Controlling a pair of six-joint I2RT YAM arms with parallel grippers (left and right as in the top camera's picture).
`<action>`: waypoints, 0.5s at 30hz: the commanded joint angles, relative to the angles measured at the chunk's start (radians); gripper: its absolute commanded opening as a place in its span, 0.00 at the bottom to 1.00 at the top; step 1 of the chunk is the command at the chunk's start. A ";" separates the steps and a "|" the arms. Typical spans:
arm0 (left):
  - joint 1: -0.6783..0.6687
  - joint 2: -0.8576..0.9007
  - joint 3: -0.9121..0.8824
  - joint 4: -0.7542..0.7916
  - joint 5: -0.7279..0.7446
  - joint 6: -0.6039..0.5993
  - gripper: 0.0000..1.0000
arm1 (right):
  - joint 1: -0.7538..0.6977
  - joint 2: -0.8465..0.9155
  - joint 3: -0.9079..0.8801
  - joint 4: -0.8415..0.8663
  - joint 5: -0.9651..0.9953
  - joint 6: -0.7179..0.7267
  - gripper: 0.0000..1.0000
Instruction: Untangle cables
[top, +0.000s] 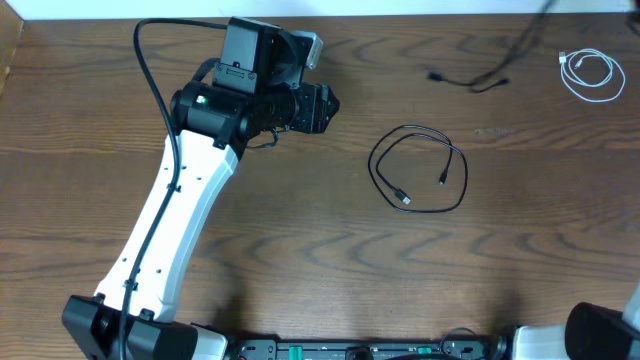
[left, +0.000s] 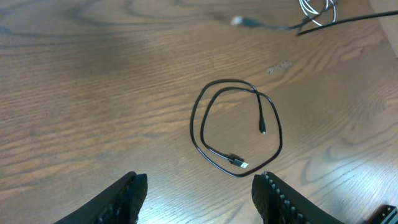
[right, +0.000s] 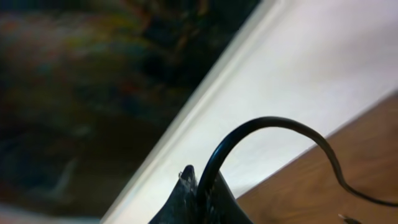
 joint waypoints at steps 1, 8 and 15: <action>0.003 -0.012 0.006 0.002 0.013 0.027 0.60 | -0.116 -0.016 0.006 -0.040 0.047 -0.117 0.02; 0.003 -0.012 0.006 0.005 0.009 0.034 0.60 | -0.365 -0.015 0.006 -0.185 0.204 -0.220 0.02; 0.003 -0.012 0.006 0.005 0.009 0.034 0.60 | -0.445 0.035 0.003 -0.221 0.395 -0.301 0.01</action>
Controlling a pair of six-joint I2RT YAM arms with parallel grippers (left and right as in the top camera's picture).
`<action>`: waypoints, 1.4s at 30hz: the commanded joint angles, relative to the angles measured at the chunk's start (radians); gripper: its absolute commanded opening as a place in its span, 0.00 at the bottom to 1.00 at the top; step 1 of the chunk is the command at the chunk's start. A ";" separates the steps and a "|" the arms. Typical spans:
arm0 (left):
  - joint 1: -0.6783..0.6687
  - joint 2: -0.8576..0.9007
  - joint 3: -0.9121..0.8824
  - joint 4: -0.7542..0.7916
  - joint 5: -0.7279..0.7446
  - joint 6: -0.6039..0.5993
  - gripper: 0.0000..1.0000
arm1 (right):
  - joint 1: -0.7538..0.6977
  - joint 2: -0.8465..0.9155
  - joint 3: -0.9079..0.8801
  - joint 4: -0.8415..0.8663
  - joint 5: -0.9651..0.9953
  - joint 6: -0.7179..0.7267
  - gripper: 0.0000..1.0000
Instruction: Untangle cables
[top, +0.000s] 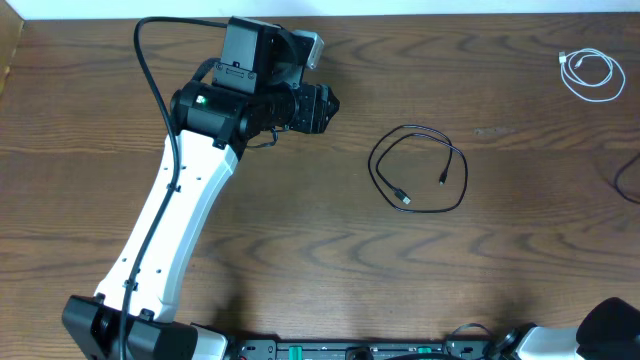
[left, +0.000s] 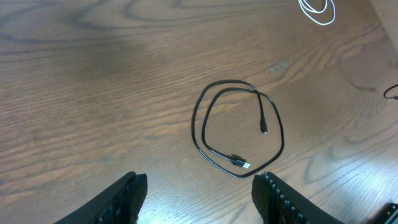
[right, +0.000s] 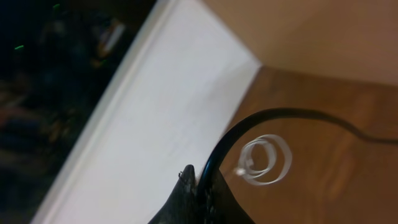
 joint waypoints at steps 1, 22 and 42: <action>0.003 -0.012 0.006 0.001 0.009 0.013 0.60 | -0.011 0.053 0.002 -0.007 0.183 -0.071 0.01; 0.003 -0.012 0.006 0.001 0.009 0.013 0.60 | -0.011 0.504 0.002 0.023 0.143 -0.105 0.99; 0.003 -0.012 0.006 -0.035 -0.256 -0.154 0.61 | 0.368 0.476 -0.017 -0.248 -0.338 -0.681 0.95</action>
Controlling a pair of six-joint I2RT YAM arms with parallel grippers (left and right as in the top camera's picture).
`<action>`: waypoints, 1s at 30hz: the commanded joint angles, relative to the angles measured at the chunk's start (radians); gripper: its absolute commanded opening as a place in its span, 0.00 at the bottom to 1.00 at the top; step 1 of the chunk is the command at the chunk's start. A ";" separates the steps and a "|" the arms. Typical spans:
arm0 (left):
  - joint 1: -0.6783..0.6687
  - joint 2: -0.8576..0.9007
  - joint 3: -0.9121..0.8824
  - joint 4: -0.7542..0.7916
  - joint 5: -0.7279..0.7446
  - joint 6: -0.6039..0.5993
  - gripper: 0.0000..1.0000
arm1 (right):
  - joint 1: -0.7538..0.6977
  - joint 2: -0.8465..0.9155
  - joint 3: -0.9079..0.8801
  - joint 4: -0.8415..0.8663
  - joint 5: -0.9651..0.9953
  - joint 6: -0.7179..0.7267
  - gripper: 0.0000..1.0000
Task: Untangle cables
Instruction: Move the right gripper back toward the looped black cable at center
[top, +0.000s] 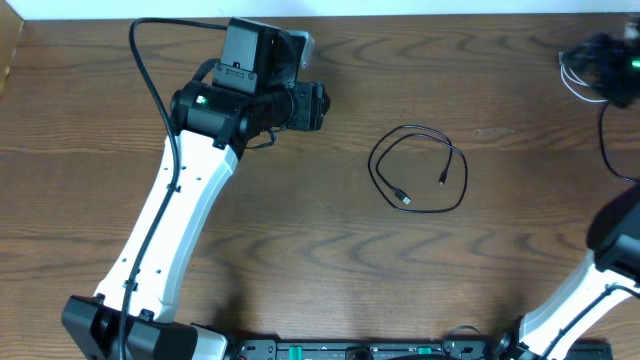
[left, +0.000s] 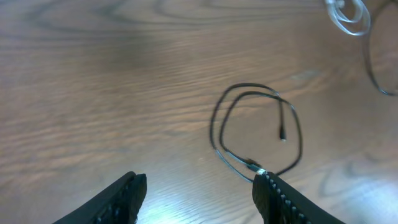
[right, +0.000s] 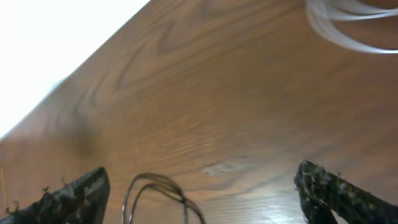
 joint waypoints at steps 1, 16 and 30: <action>0.005 -0.012 0.006 -0.026 -0.158 -0.079 0.61 | 0.122 -0.036 -0.016 -0.038 0.085 -0.101 0.96; 0.103 -0.012 0.006 -0.130 -0.188 -0.078 0.61 | 0.568 0.107 -0.024 -0.057 0.402 -0.459 0.92; 0.103 -0.012 0.006 -0.133 -0.181 -0.078 0.61 | 0.614 0.320 -0.026 -0.095 0.396 -0.636 0.80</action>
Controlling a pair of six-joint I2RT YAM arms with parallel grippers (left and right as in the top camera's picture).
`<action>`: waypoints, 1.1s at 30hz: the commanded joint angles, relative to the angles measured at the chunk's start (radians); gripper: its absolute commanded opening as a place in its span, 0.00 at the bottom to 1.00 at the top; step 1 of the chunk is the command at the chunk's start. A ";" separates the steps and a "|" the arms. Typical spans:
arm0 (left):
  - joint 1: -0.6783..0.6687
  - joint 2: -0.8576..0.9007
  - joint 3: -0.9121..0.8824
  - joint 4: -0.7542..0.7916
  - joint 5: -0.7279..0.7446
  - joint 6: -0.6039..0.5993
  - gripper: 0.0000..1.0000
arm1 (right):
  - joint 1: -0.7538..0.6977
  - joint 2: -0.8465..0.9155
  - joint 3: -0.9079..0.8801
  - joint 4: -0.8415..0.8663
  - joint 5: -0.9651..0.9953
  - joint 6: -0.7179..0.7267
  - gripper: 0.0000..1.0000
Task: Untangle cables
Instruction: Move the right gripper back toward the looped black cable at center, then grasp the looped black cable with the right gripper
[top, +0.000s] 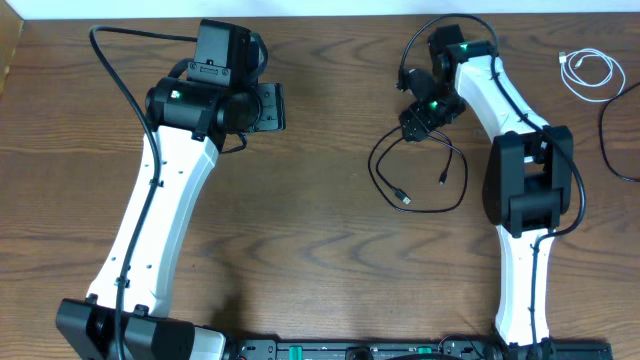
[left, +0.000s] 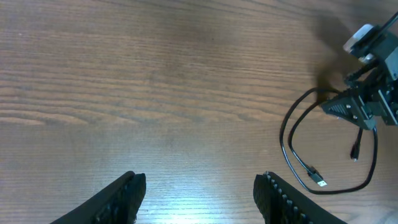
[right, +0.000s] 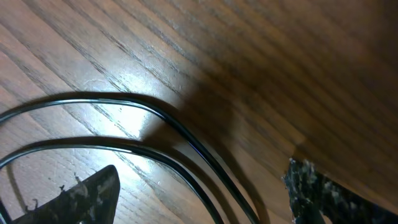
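Observation:
A coiled black cable (top: 418, 170) lies on the wooden table right of centre, also in the left wrist view as a black loop (left: 323, 149) with a plug end. My right gripper (top: 413, 128) is open and low over the coil's top edge, with two strands of the cable (right: 186, 149) running between its fingertips (right: 87, 193). My left gripper (top: 272, 106) is open over bare wood at the upper left, its fingers (left: 124, 196) holding nothing. A white cable (top: 590, 72) is coiled at the far right. Part of another black cable (top: 612, 140) shows at the right edge.
The left arm (top: 160, 200) stretches from the front left to the upper middle. The right arm (top: 520, 180) stands along the right side. The table's back edge (top: 320, 12) meets a white wall.
My right gripper has moved from beside the white cable at the far right to the top of the black coil. The left gripper has shifted left, away from the coil.
At first my right gripper was shut on a black cable whose far end lay at the upper right. Then that cable was gone from there and showed at the right edge. Later the right gripper was open by the white cable; now it straddles the coil.

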 joint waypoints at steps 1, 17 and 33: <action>0.003 -0.012 0.006 -0.006 -0.002 -0.013 0.62 | 0.000 0.043 -0.006 -0.019 0.008 -0.046 0.77; 0.003 -0.012 0.006 -0.010 -0.002 -0.013 0.63 | 0.001 0.048 -0.228 0.028 0.297 0.168 0.64; 0.003 -0.012 0.006 -0.009 -0.002 -0.013 0.63 | -0.012 0.047 -0.174 0.039 -0.154 0.412 0.01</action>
